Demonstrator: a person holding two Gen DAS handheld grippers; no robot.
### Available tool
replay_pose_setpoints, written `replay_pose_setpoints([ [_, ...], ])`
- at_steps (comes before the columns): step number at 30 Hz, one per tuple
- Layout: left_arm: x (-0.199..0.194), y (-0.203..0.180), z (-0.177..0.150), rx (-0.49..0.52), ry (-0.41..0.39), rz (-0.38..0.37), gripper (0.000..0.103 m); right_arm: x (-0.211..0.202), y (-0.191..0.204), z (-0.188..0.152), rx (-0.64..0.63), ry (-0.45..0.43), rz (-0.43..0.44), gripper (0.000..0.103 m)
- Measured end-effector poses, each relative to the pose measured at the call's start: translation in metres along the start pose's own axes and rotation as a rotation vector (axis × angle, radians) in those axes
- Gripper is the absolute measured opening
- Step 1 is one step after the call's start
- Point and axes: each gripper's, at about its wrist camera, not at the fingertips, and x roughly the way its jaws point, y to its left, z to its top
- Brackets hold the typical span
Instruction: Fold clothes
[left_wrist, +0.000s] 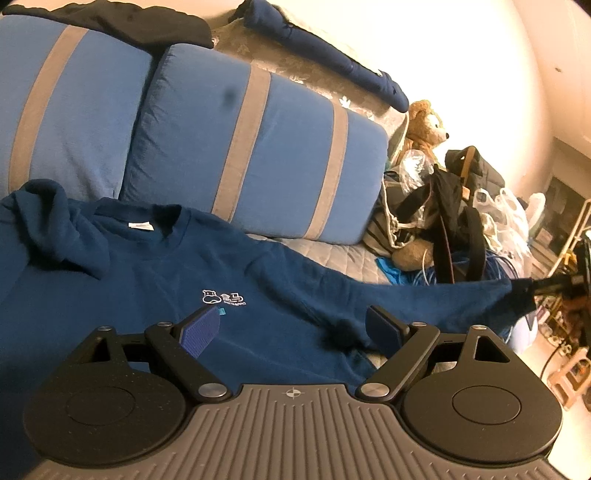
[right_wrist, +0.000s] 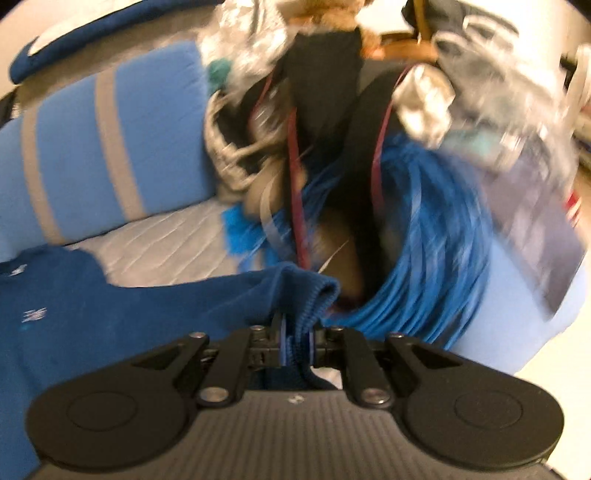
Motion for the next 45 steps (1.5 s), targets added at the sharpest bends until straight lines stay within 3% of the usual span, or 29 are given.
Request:
replay_pose_setpoints([
  [8,0.003,0.0,0.0,0.008,0.01,0.003,0.087,0.021,-0.02,0.033,-0.062,0.011,-0.142,0.009],
  [13,0.003,0.002,0.0,0.001,0.012,0.005,0.087,0.043,-0.027,0.022,-0.034,0.064,-0.192,0.009],
  [24,0.002,0.006,0.0,-0.002,0.012,0.006,0.087,0.072,-0.037,0.002,-0.012,0.073,-0.292,0.011],
  [25,0.002,0.006,0.0,-0.001,0.013,0.007,0.087,0.076,-0.036,0.0,-0.015,0.072,-0.301,0.013],
  [27,0.003,0.006,0.0,-0.002,0.015,0.012,0.087,0.082,-0.032,-0.004,-0.025,0.079,-0.325,0.036],
  [29,0.003,0.006,0.0,-0.002,0.017,0.018,0.087,0.088,-0.029,-0.007,-0.042,0.096,-0.359,0.048],
  [32,0.003,0.006,0.001,-0.006,0.016,0.027,0.087,0.085,-0.023,-0.011,-0.037,0.073,-0.4,0.092],
  [35,0.003,0.006,0.001,-0.002,0.013,0.037,0.087,0.063,-0.005,-0.013,-0.067,-0.015,-0.42,0.103],
  [37,0.002,0.006,0.002,0.003,0.009,0.044,0.087,0.046,0.011,-0.015,-0.076,-0.061,-0.392,0.103],
  [45,-0.03,0.007,0.03,0.0,-0.029,0.13,0.087,-0.028,0.102,0.0,-0.129,-0.248,-0.001,0.103],
])
